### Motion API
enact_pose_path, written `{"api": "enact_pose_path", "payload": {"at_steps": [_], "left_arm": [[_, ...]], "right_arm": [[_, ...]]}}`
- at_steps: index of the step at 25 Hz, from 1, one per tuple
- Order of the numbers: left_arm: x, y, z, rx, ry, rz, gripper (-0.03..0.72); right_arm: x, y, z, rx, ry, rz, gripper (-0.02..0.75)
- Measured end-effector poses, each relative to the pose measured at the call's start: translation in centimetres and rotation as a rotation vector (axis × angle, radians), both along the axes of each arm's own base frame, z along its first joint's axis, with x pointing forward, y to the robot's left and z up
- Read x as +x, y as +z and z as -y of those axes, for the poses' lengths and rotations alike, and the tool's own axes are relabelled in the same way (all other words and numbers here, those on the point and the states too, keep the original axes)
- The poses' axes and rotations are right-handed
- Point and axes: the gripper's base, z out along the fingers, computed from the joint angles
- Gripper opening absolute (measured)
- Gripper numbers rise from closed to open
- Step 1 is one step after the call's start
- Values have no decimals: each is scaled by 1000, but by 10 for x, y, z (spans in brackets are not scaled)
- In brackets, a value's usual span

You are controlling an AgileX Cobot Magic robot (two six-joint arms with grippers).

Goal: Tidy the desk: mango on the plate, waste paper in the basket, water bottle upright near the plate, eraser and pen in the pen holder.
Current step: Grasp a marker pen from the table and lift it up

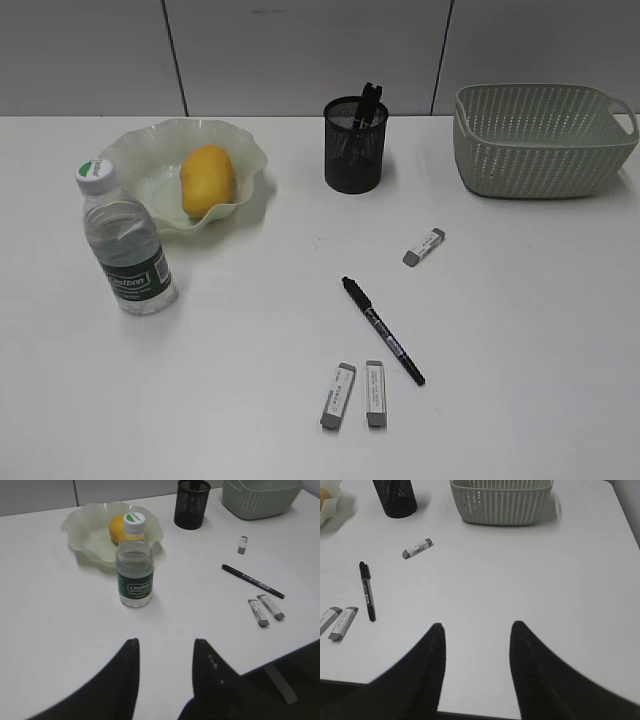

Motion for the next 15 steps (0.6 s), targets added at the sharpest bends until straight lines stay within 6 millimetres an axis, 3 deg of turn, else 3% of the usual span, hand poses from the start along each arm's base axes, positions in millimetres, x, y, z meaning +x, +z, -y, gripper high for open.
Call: {"api": "enact_pose_path", "payload": {"at_steps": [4,7,15], "left_arm": [[-1,0,1,0,138,1,268],[-2,0,2,0,236,1,250],[-3,0,2,0,307,1,238]], "right_arm": [[9,12,-13,-6,117,14,348],[38,19,-30,-4,190,-73,348],[176,-29,-82,-87,230,-588,347]]}}
